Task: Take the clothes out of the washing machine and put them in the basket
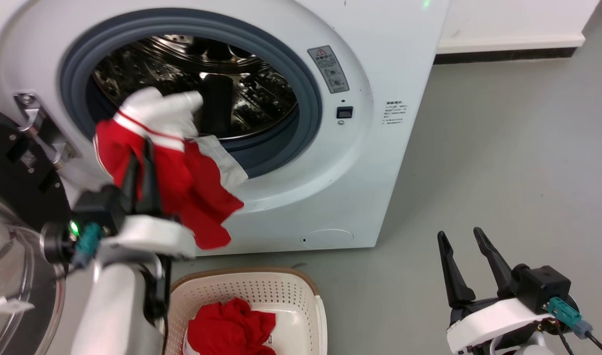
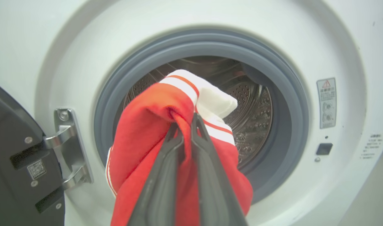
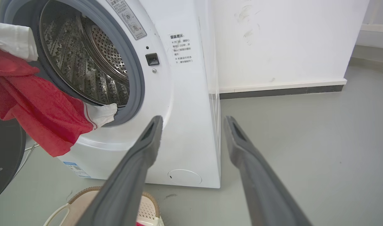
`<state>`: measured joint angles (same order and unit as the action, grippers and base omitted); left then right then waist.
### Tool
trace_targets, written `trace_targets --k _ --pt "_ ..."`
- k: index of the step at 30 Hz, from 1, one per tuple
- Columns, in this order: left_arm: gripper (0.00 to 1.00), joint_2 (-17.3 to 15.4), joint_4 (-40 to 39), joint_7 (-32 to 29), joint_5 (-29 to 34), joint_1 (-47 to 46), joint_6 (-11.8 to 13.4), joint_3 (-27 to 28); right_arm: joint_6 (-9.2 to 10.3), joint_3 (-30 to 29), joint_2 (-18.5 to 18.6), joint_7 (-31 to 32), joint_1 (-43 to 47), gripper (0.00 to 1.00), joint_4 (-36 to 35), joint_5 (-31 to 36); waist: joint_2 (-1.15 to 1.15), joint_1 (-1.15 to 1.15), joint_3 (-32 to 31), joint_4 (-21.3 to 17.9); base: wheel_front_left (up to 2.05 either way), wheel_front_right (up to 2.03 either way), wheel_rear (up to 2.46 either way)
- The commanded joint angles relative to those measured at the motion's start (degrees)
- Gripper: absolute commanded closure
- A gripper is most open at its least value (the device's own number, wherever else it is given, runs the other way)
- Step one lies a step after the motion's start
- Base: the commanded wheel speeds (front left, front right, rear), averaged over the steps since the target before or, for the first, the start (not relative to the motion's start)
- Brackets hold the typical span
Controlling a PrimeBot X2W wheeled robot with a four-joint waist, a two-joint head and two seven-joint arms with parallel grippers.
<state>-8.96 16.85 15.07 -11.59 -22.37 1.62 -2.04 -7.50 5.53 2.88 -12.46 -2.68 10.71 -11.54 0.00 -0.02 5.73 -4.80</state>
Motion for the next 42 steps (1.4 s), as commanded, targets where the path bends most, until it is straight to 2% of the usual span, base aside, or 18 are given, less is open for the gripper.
trace_targets --k 1,6,10,14,19,26,32,42 --pt "1.00 0.39 -1.24 0.14 0.48 2.25 0.15 -0.64 0.02 -0.29 0.00 0.18 0.81 0.00 -0.55 0.27 0.00 0.02 -0.83 0.95 0.00 0.00 0.00" --pt "1.00 1.56 -4.92 -1.23 0.26 11.32 0.72 -2.33 0.02 -0.13 -0.01 1.21 1.76 0.00 -1.76 0.73 0.00 0.02 -1.38 1.55 0.00 0.00 0.00" --pt "1.00 2.52 -4.56 -3.12 -0.24 17.82 1.09 -3.78 0.02 -0.05 -0.02 1.73 1.69 0.00 -2.97 1.06 0.00 0.02 -0.52 1.91 0.00 0.00 0.00" --pt "1.00 3.92 -1.93 -3.74 -1.53 22.31 1.64 -5.18 0.02 0.11 -0.02 2.06 1.23 0.00 -3.81 1.16 0.00 0.02 1.17 2.30 0.00 0.00 0.00" --pt "1.00 5.07 3.72 -3.28 -3.24 23.60 2.00 -6.71 0.03 0.71 -0.02 1.89 -0.31 0.00 -4.53 1.18 0.00 0.02 4.83 2.15 0.00 0.00 0.00" --pt "1.00 5.61 12.31 -1.27 -4.76 17.11 1.69 -7.53 0.02 1.21 -0.03 1.49 -3.75 0.00 -5.46 1.38 0.00 0.02 13.11 1.42 0.00 0.00 0.00" --pt "1.00 5.49 25.16 -0.53 -5.50 7.22 0.26 -7.00 0.02 2.63 -0.03 0.65 -8.18 0.00 -5.72 1.10 0.00 0.02 21.79 -0.60 0.00 0.00 0.00" --pt "1.00 4.32 42.73 0.19 -7.71 -6.57 0.85 -3.27 0.03 4.41 -0.03 -1.14 -13.37 0.00 -4.38 0.15 0.00 0.02 32.81 -4.71 0.00 0.00 0.00"
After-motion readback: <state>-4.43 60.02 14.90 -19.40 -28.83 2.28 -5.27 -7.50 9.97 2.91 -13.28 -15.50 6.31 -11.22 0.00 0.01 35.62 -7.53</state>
